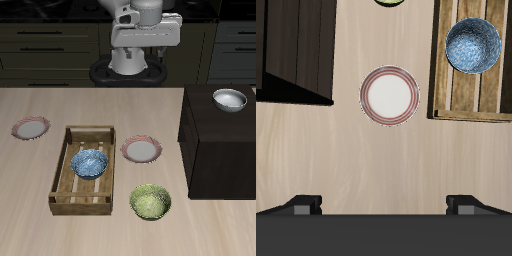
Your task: Place the white bowl on the off-center plate and place the blue bowl on top of the wooden shelf
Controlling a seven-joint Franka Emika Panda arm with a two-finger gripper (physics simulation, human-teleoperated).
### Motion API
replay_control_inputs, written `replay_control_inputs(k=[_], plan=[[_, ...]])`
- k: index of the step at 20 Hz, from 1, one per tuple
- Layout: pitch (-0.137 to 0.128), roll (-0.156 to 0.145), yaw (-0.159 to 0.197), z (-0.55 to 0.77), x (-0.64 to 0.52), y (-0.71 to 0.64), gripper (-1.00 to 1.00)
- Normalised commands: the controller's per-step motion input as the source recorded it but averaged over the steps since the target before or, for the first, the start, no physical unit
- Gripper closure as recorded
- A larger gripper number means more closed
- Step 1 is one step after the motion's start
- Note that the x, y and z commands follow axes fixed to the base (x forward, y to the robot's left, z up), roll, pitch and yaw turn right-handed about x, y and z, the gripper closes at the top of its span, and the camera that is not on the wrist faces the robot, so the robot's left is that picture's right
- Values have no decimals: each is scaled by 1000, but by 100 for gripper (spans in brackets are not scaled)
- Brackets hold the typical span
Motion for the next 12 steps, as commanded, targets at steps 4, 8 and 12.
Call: replay_control_inputs(k=[4, 8, 12], plan=[[-3, 20, 16, 75, 120, 209, -100], [3, 22, 18, 76, 150, 313, -100], [-3, 22, 20, 77, 156, 354, -100]])
